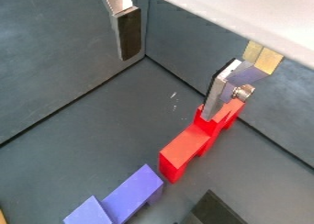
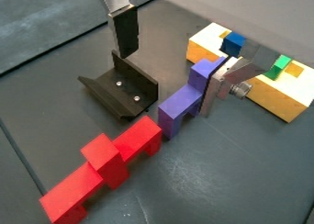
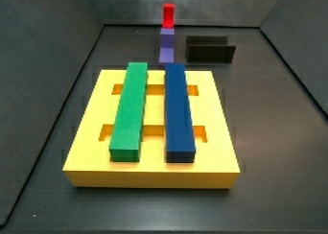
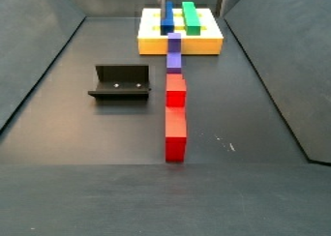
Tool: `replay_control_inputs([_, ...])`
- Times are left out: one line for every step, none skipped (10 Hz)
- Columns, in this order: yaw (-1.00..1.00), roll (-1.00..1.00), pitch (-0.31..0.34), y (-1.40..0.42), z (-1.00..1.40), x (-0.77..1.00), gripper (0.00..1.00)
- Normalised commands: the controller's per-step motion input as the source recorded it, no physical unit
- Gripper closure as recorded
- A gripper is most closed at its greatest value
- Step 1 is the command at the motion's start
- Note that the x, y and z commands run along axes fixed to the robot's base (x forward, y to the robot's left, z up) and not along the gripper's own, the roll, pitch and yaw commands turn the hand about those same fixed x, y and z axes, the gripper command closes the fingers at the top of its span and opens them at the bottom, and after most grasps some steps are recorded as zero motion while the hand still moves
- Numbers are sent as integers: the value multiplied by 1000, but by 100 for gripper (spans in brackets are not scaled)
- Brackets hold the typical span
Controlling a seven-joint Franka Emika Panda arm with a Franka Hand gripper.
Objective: Pick up the purple object. Move up. Move to above the board. Insert the purple object.
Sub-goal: Pick up the purple object.
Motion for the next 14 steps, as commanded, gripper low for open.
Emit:
replay_control_inputs([0,0,0,0,0,17,0])
replay_control_inputs([-49,-9,0,0,0,20,0])
replay_control_inputs([-454,-50,-11,0,0,411,0])
replay_control_inputs([-657,-70,-21,0,0,469,0])
replay_control_inputs([-689,-79,-21,0,0,451,0])
replay_control_inputs([-700,-76,-20,0,0,440,0])
replay_control_inputs([-709,-63,-33,0,0,420,0])
replay_control_inputs([-743,-71,-56,0,-34,346,0])
replay_control_inputs([-786,-81,-74,0,-23,269,0])
replay_control_inputs([-843,-41,-83,-83,-66,166,0])
replay_control_inputs([-869,-16,-50,-183,-91,109,0])
replay_control_inputs([-820,-53,0,-189,-49,191,0])
replay_control_inputs([-800,-69,-3,-243,-57,134,0])
replay_control_inputs([-806,-84,-3,-234,-51,100,0])
